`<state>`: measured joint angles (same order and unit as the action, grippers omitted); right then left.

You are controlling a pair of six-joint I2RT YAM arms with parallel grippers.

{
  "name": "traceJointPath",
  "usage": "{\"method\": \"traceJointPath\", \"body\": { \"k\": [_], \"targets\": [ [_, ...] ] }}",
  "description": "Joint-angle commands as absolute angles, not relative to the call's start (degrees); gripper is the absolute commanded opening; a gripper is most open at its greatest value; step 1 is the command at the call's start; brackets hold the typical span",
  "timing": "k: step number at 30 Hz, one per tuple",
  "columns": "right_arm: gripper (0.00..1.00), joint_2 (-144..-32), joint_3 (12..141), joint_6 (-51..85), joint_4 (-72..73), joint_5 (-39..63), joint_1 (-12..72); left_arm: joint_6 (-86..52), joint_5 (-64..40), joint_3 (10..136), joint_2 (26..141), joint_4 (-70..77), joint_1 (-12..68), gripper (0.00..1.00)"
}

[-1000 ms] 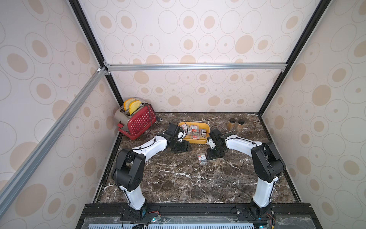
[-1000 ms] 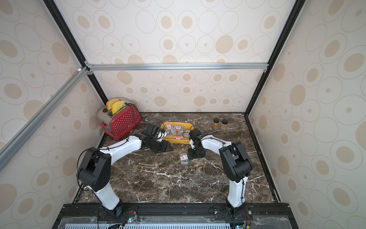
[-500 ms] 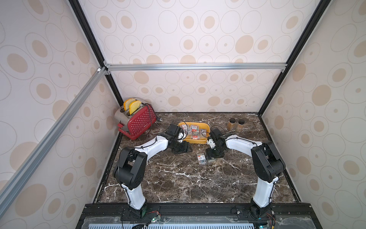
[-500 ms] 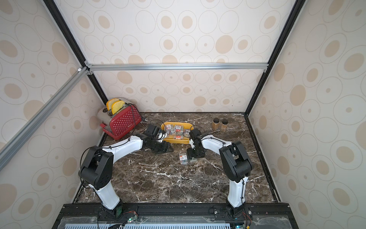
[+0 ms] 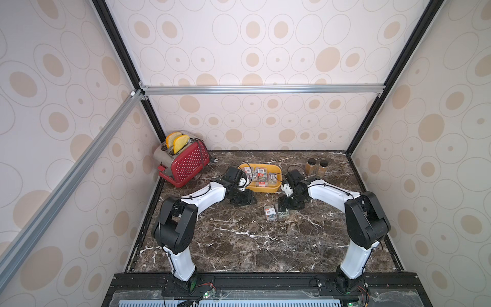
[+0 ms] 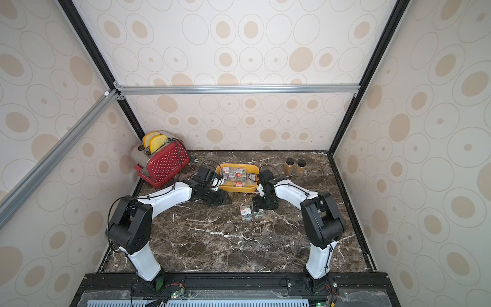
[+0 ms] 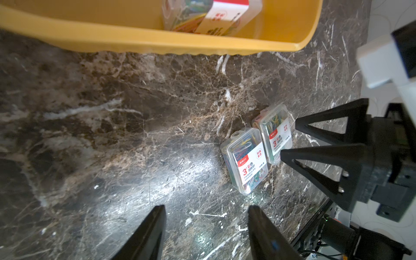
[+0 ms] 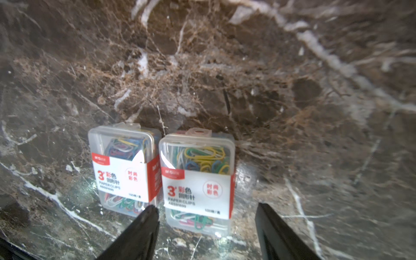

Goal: Take the paper clips out of the storage box
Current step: Adjust the boxed paper clips at the center of the board.

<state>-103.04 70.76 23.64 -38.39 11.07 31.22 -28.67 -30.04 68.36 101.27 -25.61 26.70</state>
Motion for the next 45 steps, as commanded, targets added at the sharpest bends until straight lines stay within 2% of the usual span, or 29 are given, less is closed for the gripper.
{"method": "traceJointPath", "body": {
  "k": [1,9,18,45],
  "targets": [
    [0.74,-99.48,72.38,22.46,-40.60,9.88,30.51,-28.49,-29.54,68.82,101.83,-24.92,27.07,0.53],
    [0.72,-99.12,72.64,20.93,-41.70,8.38,27.23,-29.49,-29.47,66.73,101.58,-24.29,27.03,0.36],
    [0.51,-104.55,74.65,19.51,-42.28,6.71,24.96,-31.03,-30.20,62.95,102.17,-21.73,28.14,0.24],
    [0.49,-110.21,73.68,19.64,-40.25,9.88,27.60,-29.15,-32.63,71.02,112.22,-23.81,32.17,0.25]
  ]
}}
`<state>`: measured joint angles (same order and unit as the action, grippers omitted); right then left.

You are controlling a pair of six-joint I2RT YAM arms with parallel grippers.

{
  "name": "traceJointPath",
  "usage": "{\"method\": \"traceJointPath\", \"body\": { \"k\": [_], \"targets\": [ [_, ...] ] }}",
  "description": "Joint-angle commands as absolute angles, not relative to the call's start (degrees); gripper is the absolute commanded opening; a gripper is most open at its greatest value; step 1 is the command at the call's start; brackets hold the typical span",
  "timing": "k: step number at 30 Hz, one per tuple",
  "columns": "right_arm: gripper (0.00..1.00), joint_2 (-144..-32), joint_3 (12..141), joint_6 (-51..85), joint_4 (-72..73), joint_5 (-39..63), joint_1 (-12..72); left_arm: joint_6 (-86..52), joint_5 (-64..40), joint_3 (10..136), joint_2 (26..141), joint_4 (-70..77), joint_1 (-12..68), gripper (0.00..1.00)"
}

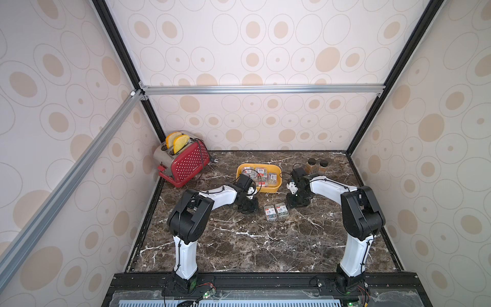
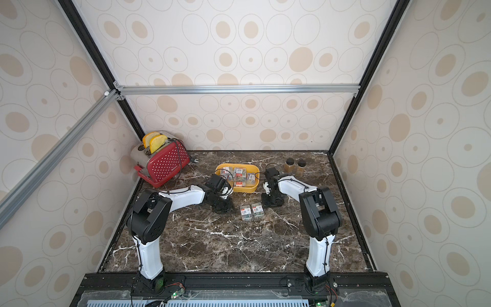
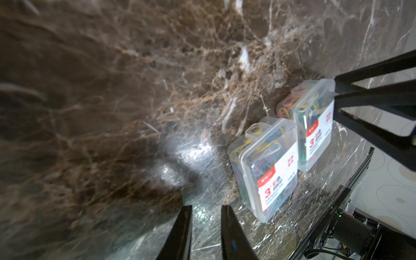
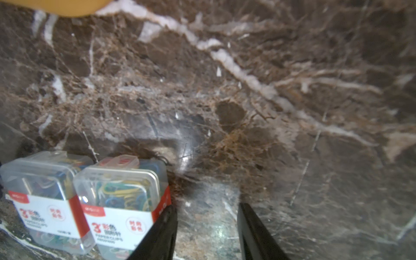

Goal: Take the paper clips out of the storage box
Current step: Adjust the boxed paper clips at the center of the board.

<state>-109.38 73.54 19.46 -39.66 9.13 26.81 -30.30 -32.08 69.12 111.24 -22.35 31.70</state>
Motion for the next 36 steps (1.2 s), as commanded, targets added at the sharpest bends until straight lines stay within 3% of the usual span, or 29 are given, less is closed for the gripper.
{"method": "traceJointPath", "body": {
  "k": [1,36],
  "targets": [
    [0.49,-110.30,73.57,19.76,-40.28,10.00,27.76,-29.13,-32.61,71.09,112.37,-23.82,32.17,0.24],
    [0.48,-107.40,70.67,23.36,-40.57,11.69,30.91,-28.39,-31.39,74.95,113.91,-24.69,32.33,0.26]
  ]
}}
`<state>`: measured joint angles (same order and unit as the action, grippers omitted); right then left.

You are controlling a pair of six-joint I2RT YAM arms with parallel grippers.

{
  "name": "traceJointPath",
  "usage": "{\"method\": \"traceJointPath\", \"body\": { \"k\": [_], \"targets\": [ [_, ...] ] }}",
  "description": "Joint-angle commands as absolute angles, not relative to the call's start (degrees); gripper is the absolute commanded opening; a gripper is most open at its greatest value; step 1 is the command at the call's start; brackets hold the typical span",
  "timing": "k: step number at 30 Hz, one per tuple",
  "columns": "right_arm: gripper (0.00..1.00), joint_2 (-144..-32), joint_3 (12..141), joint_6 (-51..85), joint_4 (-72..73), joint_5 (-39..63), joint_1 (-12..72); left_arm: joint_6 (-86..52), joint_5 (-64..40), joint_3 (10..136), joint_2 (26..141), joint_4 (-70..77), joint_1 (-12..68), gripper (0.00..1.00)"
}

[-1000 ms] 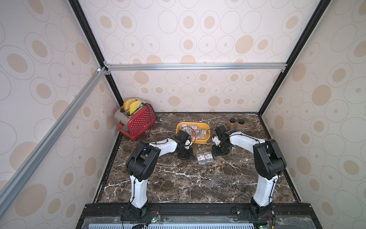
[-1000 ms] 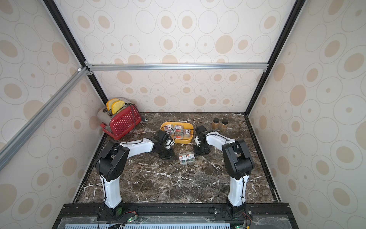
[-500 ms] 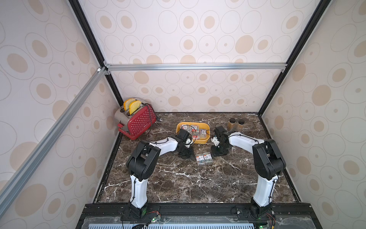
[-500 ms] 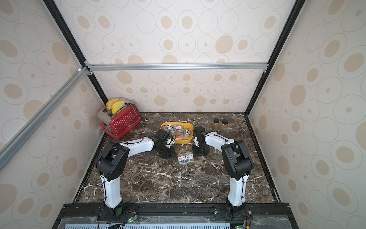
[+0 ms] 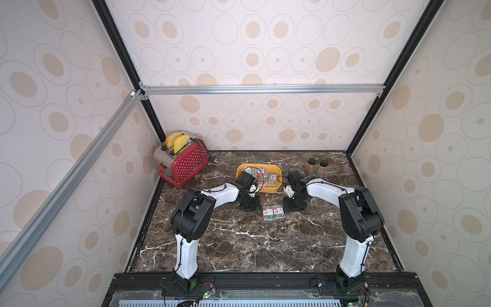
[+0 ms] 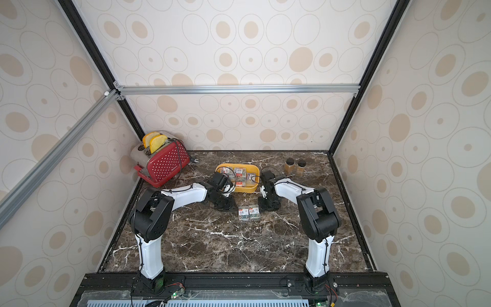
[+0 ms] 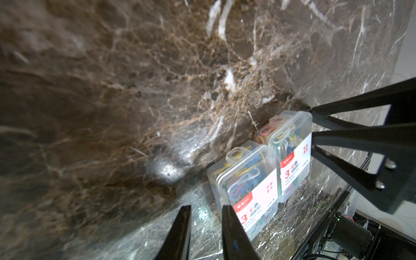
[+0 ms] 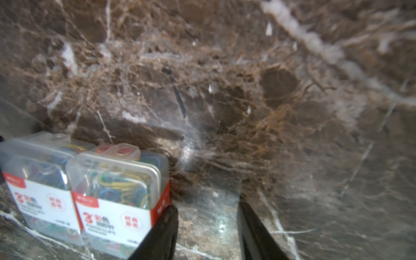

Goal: Take the paper clips out of the storage box
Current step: Adjust the boxed paper clips at the center of the board.

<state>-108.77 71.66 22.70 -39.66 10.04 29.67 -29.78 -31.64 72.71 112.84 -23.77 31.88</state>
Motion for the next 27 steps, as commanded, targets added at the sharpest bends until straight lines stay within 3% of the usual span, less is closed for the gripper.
{"method": "traceJointPath", "body": {
  "k": [1,20,27],
  "targets": [
    [0.48,-107.47,70.75,23.27,-40.65,11.53,30.86,-28.39,-31.39,74.90,113.91,-24.72,32.27,0.26],
    [0.55,-103.24,73.51,21.72,-42.68,5.32,29.77,-25.81,-24.88,75.04,107.99,-30.78,32.17,0.40],
    [0.68,-99.10,77.40,19.32,-45.94,4.61,29.54,-23.50,-23.03,79.81,101.91,-36.69,29.46,0.51]
  ]
}}
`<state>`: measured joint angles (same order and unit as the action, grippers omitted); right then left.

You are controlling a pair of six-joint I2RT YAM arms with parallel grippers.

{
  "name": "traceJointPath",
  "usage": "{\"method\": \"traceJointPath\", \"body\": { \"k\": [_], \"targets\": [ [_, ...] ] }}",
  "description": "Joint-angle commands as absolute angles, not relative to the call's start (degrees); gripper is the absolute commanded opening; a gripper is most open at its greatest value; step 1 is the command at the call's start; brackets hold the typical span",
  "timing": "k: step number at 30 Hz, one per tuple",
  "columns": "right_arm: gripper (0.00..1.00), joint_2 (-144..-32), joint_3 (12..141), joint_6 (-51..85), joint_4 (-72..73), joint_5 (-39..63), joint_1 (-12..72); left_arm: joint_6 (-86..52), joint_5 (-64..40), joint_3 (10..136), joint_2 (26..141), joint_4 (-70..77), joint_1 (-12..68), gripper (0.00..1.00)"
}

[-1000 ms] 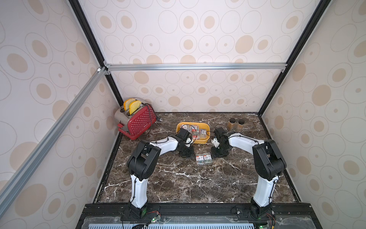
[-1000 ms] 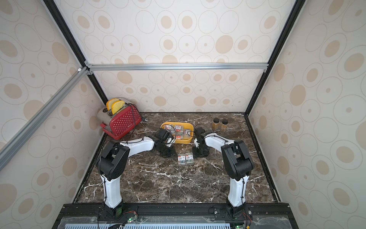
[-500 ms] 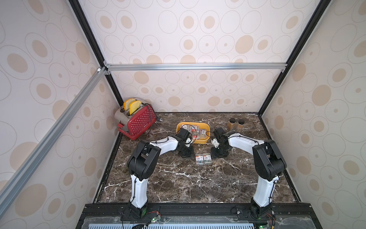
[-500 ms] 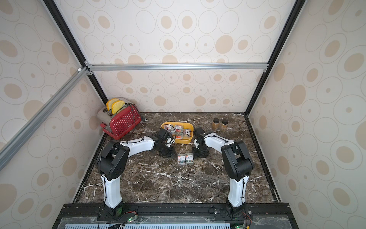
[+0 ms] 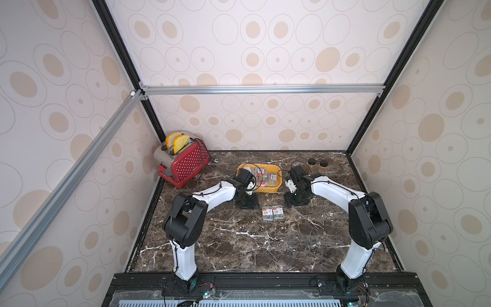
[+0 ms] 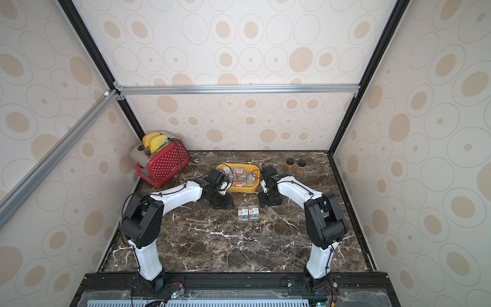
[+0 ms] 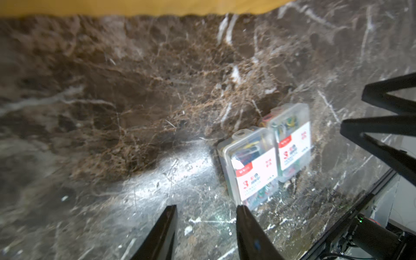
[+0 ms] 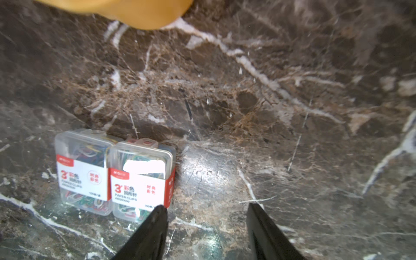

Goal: Take the paper clips out of the storage box
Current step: Adjust the boxed paper clips at the center of the board, then pick up the boxed paper clips from the storage box.

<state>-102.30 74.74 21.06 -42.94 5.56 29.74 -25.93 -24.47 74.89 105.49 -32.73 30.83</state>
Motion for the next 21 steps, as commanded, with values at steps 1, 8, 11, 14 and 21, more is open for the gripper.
{"method": "traceJointPath", "body": {
  "k": [1,8,11,14,21],
  "targets": [
    [0.71,-98.52,77.80,18.94,-46.33,4.64,29.53,-23.13,-22.90,81.15,101.67,-38.40,28.97,0.55],
    [0.85,-96.33,80.66,16.97,-47.64,4.92,29.37,-20.01,-19.99,94.66,107.40,-44.11,27.35,0.75],
    [0.89,-96.16,81.28,16.57,-47.64,5.35,29.26,-19.78,-18.81,99.18,111.18,-44.64,27.21,0.80],
    [0.98,-95.90,81.64,16.05,-47.68,5.88,28.95,-19.38,-17.35,103.51,115.29,-45.60,27.16,0.85],
    [1.00,-95.62,82.05,15.18,-47.64,6.59,27.62,-18.99,-15.36,109.88,122.63,-45.36,27.21,0.89]
  ]
}}
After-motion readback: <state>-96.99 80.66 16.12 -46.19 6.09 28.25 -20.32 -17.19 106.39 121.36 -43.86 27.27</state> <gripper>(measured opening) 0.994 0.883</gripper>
